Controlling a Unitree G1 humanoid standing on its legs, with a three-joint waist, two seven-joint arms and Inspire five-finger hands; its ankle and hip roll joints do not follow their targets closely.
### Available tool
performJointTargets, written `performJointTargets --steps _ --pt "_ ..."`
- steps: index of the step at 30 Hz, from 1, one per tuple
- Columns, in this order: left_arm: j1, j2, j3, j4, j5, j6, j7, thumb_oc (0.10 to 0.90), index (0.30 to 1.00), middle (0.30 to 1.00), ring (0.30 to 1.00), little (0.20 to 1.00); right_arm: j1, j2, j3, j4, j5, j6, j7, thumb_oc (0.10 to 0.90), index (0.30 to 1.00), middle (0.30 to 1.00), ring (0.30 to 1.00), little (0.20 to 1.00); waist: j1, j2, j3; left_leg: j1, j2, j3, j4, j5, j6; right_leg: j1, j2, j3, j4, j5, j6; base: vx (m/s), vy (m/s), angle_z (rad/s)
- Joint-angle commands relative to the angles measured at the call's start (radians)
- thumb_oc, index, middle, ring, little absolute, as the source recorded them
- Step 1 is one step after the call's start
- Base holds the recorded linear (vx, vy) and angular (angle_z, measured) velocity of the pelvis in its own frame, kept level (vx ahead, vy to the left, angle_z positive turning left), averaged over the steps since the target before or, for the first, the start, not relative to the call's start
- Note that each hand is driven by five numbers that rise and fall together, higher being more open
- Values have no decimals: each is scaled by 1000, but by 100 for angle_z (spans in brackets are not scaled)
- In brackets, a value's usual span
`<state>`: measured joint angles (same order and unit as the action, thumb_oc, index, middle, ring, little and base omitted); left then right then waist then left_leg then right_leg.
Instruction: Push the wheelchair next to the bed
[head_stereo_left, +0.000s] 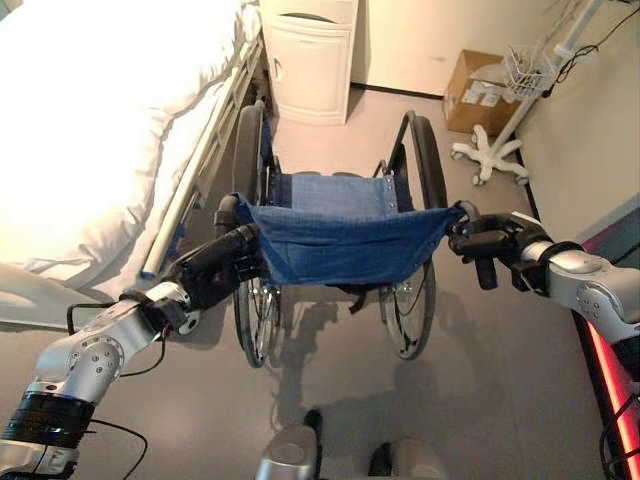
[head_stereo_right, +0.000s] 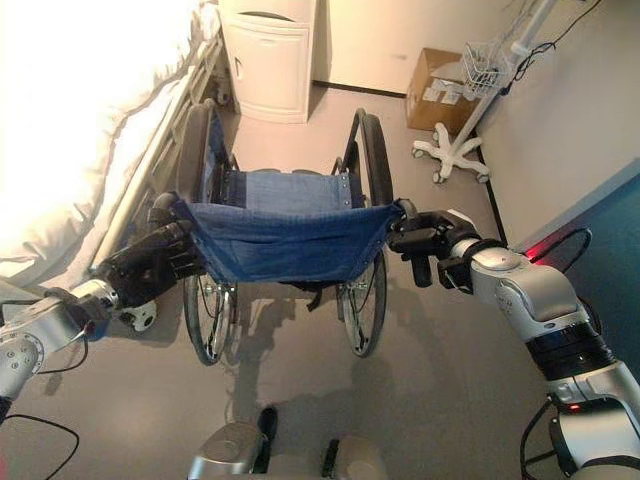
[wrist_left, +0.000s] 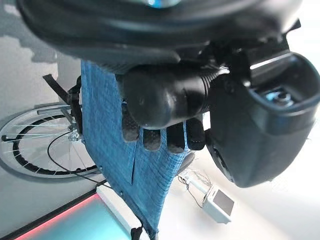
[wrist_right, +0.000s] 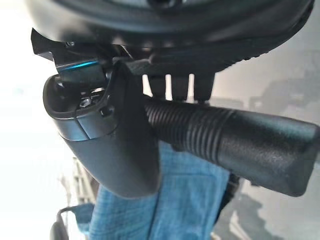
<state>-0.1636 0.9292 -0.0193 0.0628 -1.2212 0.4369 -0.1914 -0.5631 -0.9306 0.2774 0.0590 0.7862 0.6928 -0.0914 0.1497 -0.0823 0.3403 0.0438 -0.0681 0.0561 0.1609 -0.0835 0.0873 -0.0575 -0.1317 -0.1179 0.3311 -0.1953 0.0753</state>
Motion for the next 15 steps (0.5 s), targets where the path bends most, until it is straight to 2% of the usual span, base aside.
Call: performJointTargets --steps 1,2,4,5,8,11,12,15 --pt "-248 -38 37 -84 -128 -231 -89 400 300 300 300 300 -23 -2 42 -113 64 -150 152 400 300 300 300 300 -91 67 -192 -59 -55 -51 46 20 -69 41 59 -4 -91 145 14 64 -2 36" --pt "-251 -40 34 -83 -127 -232 -88 400 300 300 300 300 -27 -4 44 -111 67 -150 151 400 300 300 300 300 -94 67 -189 -56 -55 -53 48 16 -69 39 59 0 -98 150 16 94 -18 41" --pt "-268 -44 8 -80 -122 -239 -85 400 300 300 300 300 -71 -16 70 -104 102 -130 127 400 300 300 300 300 -111 56 -185 -26 -62 -62 50 -19 -68 0 45 45 -190 225 45 144 -40 33" --pt "-270 -44 7 -80 -122 -239 -83 400 300 300 300 300 -76 -17 73 -104 105 -127 126 400 300 300 300 300 -113 57 -185 -22 -61 -63 49 -22 -68 -2 46 47 -196 231 47 188 -57 28" --pt "-273 -43 -2 -94 -131 -243 -43 400 300 300 300 300 -74 -31 76 -116 115 -117 133 400 300 300 300 300 -138 39 -189 30 -63 -66 33 -66 -56 -50 50 82 -255 306 71 228 -80 12" --pt "-275 -46 -3 -99 -133 -246 -22 400 300 300 300 300 -68 -35 67 -123 115 -118 146 400 300 300 300 300 -148 32 -192 44 -61 -68 47 -90 -52 -70 61 85 -244 309 70 259 -105 36" --pt "-272 -62 -1 -93 -123 -245 -25 400 300 300 300 300 -71 -32 63 -119 102 -114 164 400 300 300 300 300 -153 27 -197 44 -59 -70 81 -101 -53 -63 72 94 -234 294 57 205 -90 22" --pt "-263 -74 3 -87 -114 -253 -32 400 300 300 300 300 -87 -38 80 -114 88 -120 185 400 300 300 300 300 -156 25 -209 36 -42 -75 150 -70 -75 -50 93 77 -224 264 30 242 -102 40"
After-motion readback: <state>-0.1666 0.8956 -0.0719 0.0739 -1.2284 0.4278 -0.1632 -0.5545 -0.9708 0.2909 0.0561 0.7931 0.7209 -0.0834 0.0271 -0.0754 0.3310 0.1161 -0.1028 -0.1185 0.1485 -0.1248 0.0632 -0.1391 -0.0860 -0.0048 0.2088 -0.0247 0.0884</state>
